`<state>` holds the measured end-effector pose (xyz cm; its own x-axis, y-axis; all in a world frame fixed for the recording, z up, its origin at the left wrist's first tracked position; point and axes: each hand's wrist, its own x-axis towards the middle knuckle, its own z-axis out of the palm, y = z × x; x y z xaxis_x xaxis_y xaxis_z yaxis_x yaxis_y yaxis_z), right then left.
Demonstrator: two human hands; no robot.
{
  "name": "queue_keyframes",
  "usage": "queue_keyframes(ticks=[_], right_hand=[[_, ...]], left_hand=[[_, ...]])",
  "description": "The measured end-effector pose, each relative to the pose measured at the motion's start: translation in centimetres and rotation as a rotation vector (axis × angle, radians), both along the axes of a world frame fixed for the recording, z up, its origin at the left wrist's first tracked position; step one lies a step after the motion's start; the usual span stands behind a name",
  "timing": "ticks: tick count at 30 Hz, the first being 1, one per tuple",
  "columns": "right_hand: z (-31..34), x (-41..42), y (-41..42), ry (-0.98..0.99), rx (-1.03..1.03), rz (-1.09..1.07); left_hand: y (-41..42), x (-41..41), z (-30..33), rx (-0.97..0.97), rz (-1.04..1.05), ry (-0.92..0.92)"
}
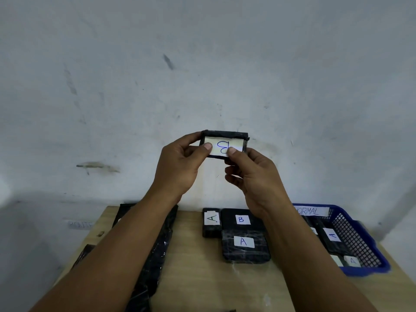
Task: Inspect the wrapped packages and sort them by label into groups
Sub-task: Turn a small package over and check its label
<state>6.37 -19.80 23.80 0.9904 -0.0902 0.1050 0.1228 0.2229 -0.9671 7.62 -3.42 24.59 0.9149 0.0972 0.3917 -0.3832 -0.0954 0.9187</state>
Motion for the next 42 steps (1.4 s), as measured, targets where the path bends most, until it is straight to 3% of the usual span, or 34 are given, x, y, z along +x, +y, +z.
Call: queue_keyframes(ticks=[7,17,20,23,29,38,42], right_hand=[[-0.2,0.3,0.2,0.012,-0.111,-0.054],[0.0,0.5,-0.2,-0.078,-0.138,-0.053],[-0.3,0.6,-0.5,-0.159,-0.209,-0.034],[-0.3,0.5,-0.5,-0.135,-0.247,0.003],[-0.9,0.4,-0.2,-0.101,-0.262,-0.055],[-1.1,0.3,-0.2,-0.102,-0.292,-0.083],[-1.0,0.4,-0.6,-0.168,-0.356,-0.115]], left_hand=[[-0.3,-0.4,0.5,-0.02,-0.052,0.125],[-0.3,-0.5,0.4,0.103,-0.072,0.06],[-0.2,-0.6,0.6,0.166,-0.027,0.165],[0.0,-0.3,0.3,0.154,0.043,0.161],[0.1,0.0,-0.4,0.073,-0.068,0.143],[0.0,-0.7,-0.3,0.117,-0.169,0.076],[-0.2,-0.9,0.1,0.125,-0.135,0.192]])
